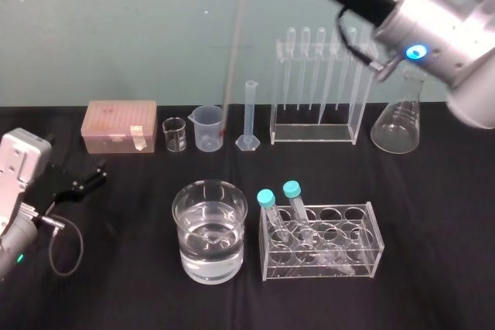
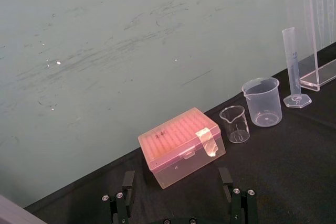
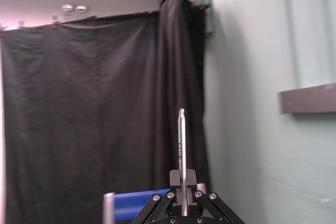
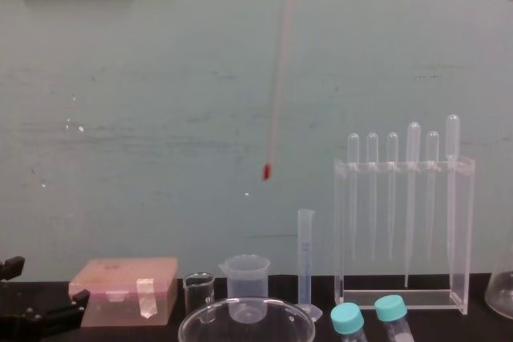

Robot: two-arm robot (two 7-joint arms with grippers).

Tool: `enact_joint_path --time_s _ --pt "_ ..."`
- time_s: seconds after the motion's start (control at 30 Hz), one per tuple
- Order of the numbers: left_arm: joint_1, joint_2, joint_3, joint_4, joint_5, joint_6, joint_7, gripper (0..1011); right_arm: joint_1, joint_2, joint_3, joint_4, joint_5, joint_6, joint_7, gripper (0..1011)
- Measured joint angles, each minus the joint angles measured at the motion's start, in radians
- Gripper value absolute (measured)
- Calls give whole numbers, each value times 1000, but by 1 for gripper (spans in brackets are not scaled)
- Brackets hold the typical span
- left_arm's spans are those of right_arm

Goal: Hold the thermometer with one hand and immerse one end into the beaker, then reinsert it into the test tube rack.

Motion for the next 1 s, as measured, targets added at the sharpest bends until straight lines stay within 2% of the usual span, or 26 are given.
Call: enact_joint_path --time_s 0.23,0.47,0.57,0.87,1.0 --pt "0 0 0 0 0 0 0 1008 1 -1 -75 15 -6 5 42 55" --pt "0 0 0 0 0 0 0 1008 -4 -4 -151 88 -84 -86 82 55" --pt "0 0 0 0 0 0 0 1008 -9 -9 -173 118 -103 -102 87 55" --pt "0 0 0 0 0 0 0 1008 -32 -25 -204 181 -136 -138 104 55" --pt "0 0 0 0 0 0 0 1008 -50 -35 -209 212 -151 -173 124 55"
